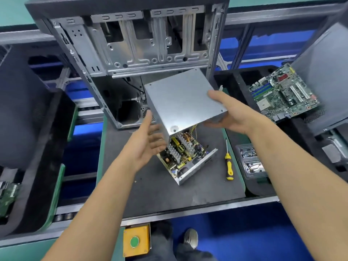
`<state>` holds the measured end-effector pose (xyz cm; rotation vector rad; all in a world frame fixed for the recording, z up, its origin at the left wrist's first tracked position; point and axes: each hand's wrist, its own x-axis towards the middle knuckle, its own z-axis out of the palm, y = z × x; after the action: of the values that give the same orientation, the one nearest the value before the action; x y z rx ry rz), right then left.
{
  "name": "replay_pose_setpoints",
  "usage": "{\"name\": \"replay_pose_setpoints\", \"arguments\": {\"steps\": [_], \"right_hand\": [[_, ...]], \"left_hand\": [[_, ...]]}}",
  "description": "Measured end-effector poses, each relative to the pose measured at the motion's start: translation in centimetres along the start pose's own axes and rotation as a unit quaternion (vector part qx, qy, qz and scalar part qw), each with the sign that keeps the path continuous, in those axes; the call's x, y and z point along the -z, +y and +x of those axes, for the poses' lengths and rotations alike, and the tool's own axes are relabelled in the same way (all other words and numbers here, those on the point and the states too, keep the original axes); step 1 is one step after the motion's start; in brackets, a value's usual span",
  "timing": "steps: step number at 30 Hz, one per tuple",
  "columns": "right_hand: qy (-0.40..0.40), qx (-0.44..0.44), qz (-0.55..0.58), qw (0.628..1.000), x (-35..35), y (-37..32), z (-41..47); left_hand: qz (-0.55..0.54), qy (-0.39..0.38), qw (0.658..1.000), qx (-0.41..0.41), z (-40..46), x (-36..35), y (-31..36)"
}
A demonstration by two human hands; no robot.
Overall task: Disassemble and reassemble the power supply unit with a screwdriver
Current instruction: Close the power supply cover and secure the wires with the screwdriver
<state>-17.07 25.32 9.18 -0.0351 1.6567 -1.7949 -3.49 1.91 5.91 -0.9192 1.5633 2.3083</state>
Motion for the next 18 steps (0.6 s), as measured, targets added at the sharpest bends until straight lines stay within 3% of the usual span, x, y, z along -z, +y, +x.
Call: {"name": "replay_pose_setpoints", "arguments": {"steps": [8, 18], "right_hand": [[-0.045, -0.081, -0.11, 0.99, -0.1, 1.5, 1.8], [-0.032, -0.111, -0.205, 0.972, 1.8, 6.5, 1.8]], "left_hand": [[0.145, 0.055, 0.988, -0.014, -0.2, -0.2, -1.8], [0.131, 0.137, 0.981, -0.041, -1.6, -2.0, -7.3]]}}
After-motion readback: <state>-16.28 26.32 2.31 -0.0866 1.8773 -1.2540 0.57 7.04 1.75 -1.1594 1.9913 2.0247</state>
